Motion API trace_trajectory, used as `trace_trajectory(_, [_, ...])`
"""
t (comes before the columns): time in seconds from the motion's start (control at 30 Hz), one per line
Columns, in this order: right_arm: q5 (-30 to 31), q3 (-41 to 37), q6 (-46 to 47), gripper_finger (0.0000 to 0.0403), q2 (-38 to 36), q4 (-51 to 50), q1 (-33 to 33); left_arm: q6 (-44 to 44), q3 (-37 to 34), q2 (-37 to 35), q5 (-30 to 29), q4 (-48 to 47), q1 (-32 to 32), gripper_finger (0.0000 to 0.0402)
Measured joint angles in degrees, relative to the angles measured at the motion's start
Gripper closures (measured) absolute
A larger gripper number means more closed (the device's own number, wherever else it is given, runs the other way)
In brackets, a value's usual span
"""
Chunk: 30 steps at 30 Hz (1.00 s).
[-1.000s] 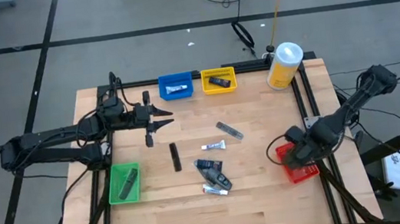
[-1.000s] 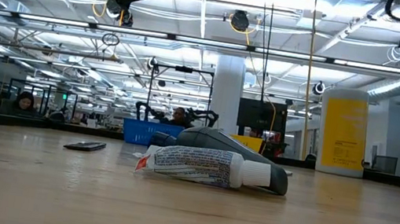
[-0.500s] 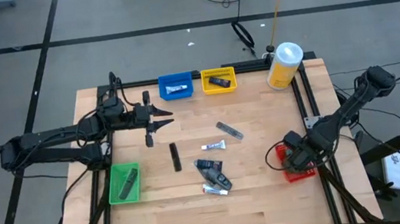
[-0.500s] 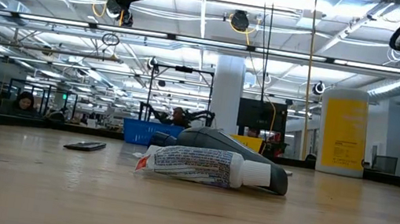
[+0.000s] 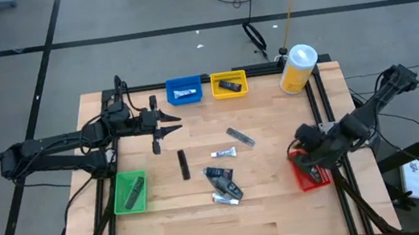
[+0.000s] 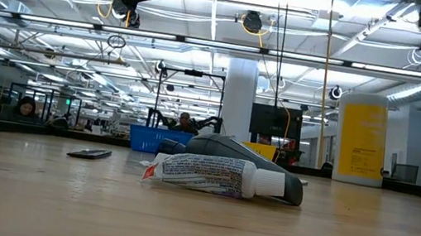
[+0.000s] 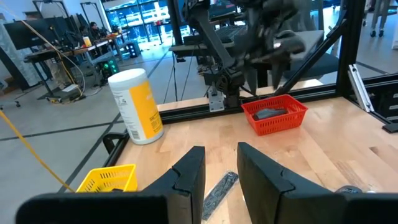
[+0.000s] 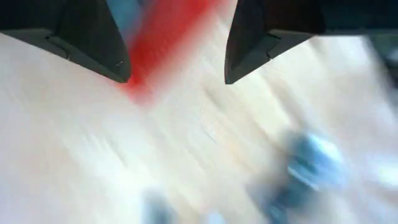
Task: Pick & Place Travel size toiletries
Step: Put the white toothpaste into the blue bin
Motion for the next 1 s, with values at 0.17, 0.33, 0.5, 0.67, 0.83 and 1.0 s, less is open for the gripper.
trace_trajectory(0.17, [11.6, -6.52, -35.18, 0.0171, 2.1, 33.75, -3.66, 0.0, 0.0, 0.0, 0.01, -0.01, -0.03, 0.0309])
trace_trajectory(0.33, [9.93, -20.14, -60.74, 0.0185, 10.84, 78.68, -9.09, 0.05, 0.0, 0.02, -0.01, 0.0, -0.02, 0.0309])
trace_trajectory(0.5, [4.03, -30.15, -64.59, 0.0196, 24.33, 110.9, -15.51, -0.09, 0.0, 0.0, -0.01, 1.52, 0.0, 0.0309])
trace_trajectory(0.67, [1.79, -30.2, -64.64, 0.0202, 36.3, 119.99, -19.39, -2.3, 0.0, 0.02, -0.01, 3.33, -0.04, 0.0309])
trace_trajectory(0.83, [1.12, -27.51, -64.88, 0.0202, 44.35, 120.31, -21.59, -7.54, 0.0, 1.2, -0.7, 12.61, -0.66, 0.0309])
trace_trajectory(1.0, [1.14, -26.88, -64.88, 0.0203, 48.96, 120.36, -24.22, -5.04, 1.32, 12.94, -1.22, 19.07, -3.36, 0.0309])
